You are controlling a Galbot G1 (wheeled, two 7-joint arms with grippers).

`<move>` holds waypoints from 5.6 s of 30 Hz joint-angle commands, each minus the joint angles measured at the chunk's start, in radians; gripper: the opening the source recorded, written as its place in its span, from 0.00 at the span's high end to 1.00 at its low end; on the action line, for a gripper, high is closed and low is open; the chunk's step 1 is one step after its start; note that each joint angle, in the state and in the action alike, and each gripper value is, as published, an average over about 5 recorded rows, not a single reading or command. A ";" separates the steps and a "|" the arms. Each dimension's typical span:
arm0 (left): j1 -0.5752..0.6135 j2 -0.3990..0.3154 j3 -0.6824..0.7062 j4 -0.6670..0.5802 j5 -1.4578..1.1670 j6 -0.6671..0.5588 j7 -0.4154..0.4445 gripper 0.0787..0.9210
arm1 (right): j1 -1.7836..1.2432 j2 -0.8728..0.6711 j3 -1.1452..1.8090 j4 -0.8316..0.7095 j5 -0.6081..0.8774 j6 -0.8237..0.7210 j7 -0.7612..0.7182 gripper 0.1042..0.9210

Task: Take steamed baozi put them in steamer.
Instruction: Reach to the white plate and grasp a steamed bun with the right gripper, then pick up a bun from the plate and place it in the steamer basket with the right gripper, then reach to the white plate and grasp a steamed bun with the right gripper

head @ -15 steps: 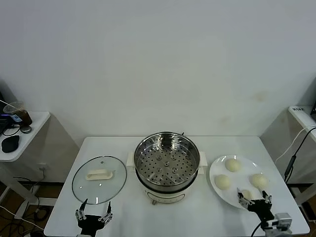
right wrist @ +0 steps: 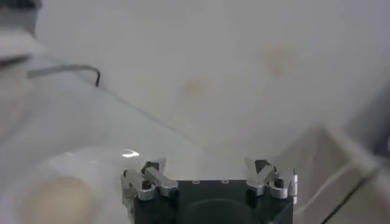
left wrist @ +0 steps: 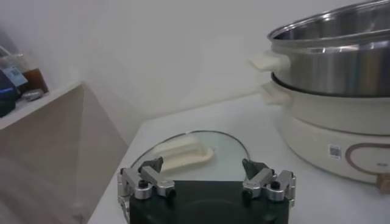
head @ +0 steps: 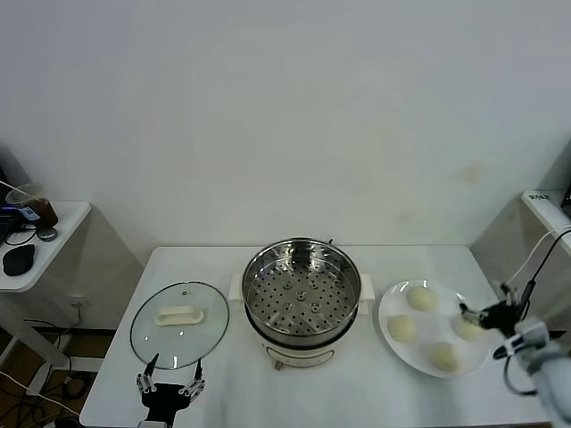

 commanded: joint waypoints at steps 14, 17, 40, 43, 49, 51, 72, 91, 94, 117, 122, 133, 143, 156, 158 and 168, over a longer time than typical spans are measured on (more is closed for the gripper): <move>-0.024 -0.003 0.002 -0.006 -0.012 0.005 0.001 0.12 | 1.103 -0.003 -1.205 -0.601 -0.261 0.316 -0.648 0.12; -0.025 -0.008 -0.006 0.000 -0.013 0.005 -0.002 0.12 | 1.115 0.084 -1.215 -0.709 -0.310 0.345 -0.653 0.12; 0.011 -0.030 -0.011 -0.023 -0.009 0.007 -0.008 0.12 | 1.081 0.251 -1.095 -0.932 -0.452 0.411 -0.581 0.12; 0.010 -0.031 -0.011 -0.023 -0.009 0.008 -0.007 0.12 | 1.075 0.251 -1.092 -0.930 -0.454 0.409 -0.586 0.12; 0.010 -0.031 -0.010 -0.024 -0.009 0.008 -0.007 0.12 | 1.064 0.256 -1.085 -0.929 -0.455 0.403 -0.584 0.12; 0.010 -0.032 -0.010 -0.024 -0.009 0.008 -0.008 0.12 | 1.061 0.257 -1.084 -0.928 -0.455 0.402 -0.584 0.12; 0.003 -0.031 -0.004 -0.015 -0.007 0.010 -0.008 0.12 | 1.073 0.239 -1.053 -0.929 -0.433 0.401 -0.591 0.44; -0.025 -0.033 0.013 -0.031 -0.005 0.009 -0.013 0.12 | 1.627 0.304 -1.484 -0.797 0.069 0.399 -0.727 0.45; -0.029 -0.032 0.015 -0.032 -0.004 0.009 -0.015 0.12 | 1.682 0.392 -1.516 -0.862 0.131 0.549 -0.750 0.45; -0.033 -0.042 0.005 -0.025 -0.008 0.008 -0.030 0.12 | 1.630 0.613 -1.679 -0.753 -0.026 1.085 -0.764 0.44; -0.037 -0.047 0.006 -0.023 -0.010 0.008 -0.032 0.12 | 1.555 0.645 -1.614 -0.800 -0.163 1.086 -0.753 0.44; -0.045 -0.052 0.007 -0.020 -0.016 0.010 -0.032 0.12 | 1.495 0.708 -1.574 -0.908 -0.256 1.086 -0.744 0.44; -0.053 -0.052 0.008 -0.007 -0.019 0.011 -0.032 0.12 | 1.468 0.750 -1.550 -0.958 -0.301 1.085 -0.707 0.44; -0.056 -0.053 0.009 -0.002 -0.019 0.011 -0.032 0.12 | 1.483 0.721 -1.545 -0.928 -0.242 1.055 -0.700 0.22; -0.056 -0.052 0.009 -0.003 -0.019 0.011 -0.032 0.12 | 1.508 0.693 -1.532 -0.894 -0.187 0.991 -0.718 0.17; -0.056 -0.052 0.013 -0.011 -0.019 0.013 -0.030 0.12 | 1.722 0.435 -1.549 -0.688 0.238 0.451 -0.726 0.12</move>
